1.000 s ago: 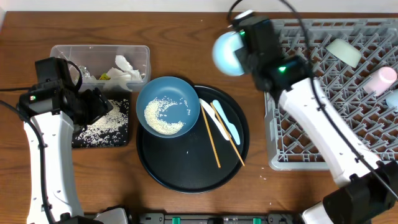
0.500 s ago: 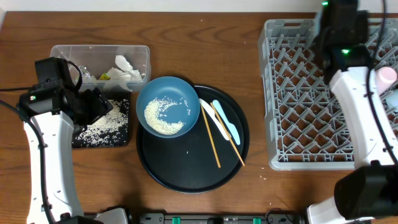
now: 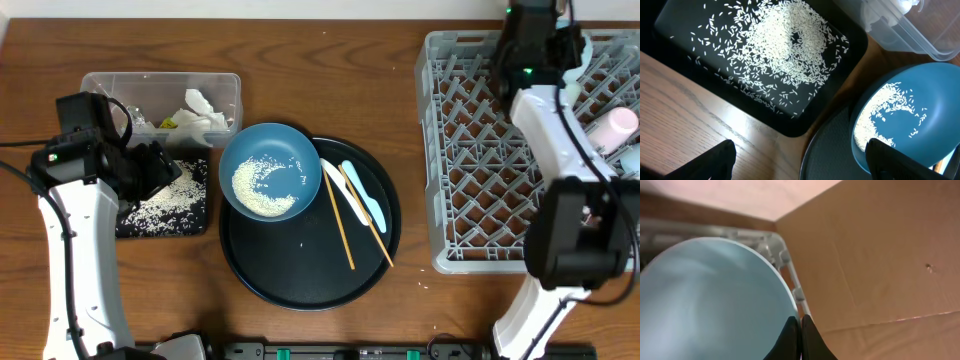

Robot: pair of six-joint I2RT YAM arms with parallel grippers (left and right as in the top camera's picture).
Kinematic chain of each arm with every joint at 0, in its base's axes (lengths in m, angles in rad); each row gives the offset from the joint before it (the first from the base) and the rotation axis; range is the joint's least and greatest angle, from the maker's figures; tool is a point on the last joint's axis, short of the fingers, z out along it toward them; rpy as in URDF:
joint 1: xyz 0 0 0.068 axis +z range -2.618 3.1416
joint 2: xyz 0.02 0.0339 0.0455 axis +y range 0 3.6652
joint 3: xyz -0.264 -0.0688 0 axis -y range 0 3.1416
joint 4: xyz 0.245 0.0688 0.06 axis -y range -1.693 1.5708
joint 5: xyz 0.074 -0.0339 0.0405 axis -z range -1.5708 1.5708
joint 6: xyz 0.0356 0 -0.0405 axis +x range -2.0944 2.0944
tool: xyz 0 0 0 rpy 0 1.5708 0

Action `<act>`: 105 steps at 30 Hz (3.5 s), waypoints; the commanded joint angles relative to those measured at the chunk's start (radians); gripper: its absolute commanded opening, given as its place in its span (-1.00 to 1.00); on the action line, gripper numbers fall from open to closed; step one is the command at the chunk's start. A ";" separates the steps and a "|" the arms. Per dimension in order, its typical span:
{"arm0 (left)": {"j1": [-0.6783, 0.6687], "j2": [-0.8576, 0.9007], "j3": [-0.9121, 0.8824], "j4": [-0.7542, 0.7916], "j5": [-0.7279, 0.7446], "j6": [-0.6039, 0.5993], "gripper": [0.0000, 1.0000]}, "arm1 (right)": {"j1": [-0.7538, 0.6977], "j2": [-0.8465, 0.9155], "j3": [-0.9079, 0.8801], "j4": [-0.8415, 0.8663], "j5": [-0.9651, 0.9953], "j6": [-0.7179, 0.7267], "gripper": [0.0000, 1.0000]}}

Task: Sort waste into correct bins and load items into the dishwasher rack
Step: 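Lift the light blue bowl and carry it to the rack, then lower the light blue bowl into the rack and open the gripper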

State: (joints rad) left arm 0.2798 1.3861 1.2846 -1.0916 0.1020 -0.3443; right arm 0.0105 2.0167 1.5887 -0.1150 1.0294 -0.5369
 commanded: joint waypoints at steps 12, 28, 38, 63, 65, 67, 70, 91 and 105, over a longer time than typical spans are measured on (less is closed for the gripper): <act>0.003 0.006 -0.011 0.000 0.002 -0.010 0.68 | 0.056 0.074 0.008 0.035 0.067 -0.026 -0.98; 0.003 0.006 -0.011 0.006 0.002 -0.010 0.69 | 0.113 0.074 0.008 0.119 0.055 -0.160 -0.98; 0.003 0.006 -0.011 0.006 0.002 -0.010 0.69 | 0.182 0.074 0.006 -0.016 -0.127 -0.174 -0.98; 0.003 0.006 -0.011 0.008 0.002 -0.010 0.70 | 0.164 0.074 0.002 0.188 0.082 -0.386 -0.98; 0.003 0.006 -0.011 0.008 0.002 -0.010 0.69 | 0.160 0.074 0.002 0.147 0.080 -0.363 -0.98; 0.003 0.006 -0.011 0.008 0.002 -0.010 0.69 | 0.159 0.076 0.001 0.109 0.073 -0.336 -0.98; 0.003 0.006 -0.011 0.008 0.002 -0.010 0.70 | 0.159 0.077 0.000 0.074 0.065 -0.304 -0.98; 0.003 0.006 -0.011 0.008 0.002 -0.010 0.70 | 0.262 0.077 -0.013 -0.058 -0.001 -0.034 -0.88; 0.003 0.006 -0.011 0.008 0.002 -0.010 0.70 | 0.325 0.024 -0.013 -0.187 -0.009 0.183 0.12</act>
State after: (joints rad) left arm 0.2798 1.3861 1.2846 -1.0809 0.1020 -0.3443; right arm 0.3298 2.0750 1.5787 -0.2768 1.0229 -0.4641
